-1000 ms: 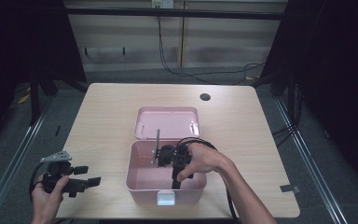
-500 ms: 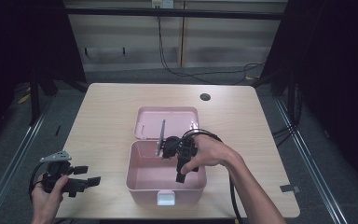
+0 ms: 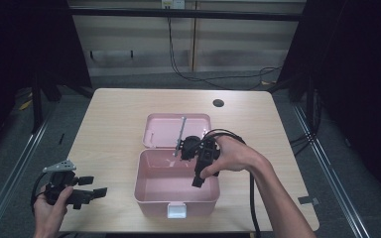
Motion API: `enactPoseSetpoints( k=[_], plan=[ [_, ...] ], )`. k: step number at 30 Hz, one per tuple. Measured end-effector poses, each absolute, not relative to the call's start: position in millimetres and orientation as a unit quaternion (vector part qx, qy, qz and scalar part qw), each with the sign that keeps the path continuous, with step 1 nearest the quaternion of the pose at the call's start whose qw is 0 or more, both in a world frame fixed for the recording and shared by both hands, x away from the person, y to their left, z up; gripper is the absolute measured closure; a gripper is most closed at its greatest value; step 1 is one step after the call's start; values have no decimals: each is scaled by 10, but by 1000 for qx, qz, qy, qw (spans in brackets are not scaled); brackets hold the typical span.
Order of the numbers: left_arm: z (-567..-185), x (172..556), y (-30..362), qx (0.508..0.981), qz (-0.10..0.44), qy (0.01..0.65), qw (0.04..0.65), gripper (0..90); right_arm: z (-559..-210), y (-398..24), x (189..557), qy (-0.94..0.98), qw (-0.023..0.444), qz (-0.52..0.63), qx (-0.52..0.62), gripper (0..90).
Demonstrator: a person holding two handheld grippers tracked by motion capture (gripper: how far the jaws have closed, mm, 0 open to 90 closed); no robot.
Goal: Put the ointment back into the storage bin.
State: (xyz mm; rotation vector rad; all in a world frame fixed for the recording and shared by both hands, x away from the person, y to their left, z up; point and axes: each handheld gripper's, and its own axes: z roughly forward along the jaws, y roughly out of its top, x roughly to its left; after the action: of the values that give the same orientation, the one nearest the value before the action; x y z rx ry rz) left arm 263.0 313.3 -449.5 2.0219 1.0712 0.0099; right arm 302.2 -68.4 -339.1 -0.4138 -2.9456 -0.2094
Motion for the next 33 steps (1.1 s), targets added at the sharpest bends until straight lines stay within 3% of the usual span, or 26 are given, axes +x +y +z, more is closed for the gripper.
enactPoseSetpoints(
  k=[19, 33],
  plan=[
    [-4498, 2628, 3127, 805, 5, 427, 412, 166, -3116, -1181, 2955, -977, 48, -94, -185, 473],
    [-4498, 2623, 3127, 803, 6, 430, 412, 166, -3206, -1624, 2823, -970, 40, -102, -219, 477]
  ],
)
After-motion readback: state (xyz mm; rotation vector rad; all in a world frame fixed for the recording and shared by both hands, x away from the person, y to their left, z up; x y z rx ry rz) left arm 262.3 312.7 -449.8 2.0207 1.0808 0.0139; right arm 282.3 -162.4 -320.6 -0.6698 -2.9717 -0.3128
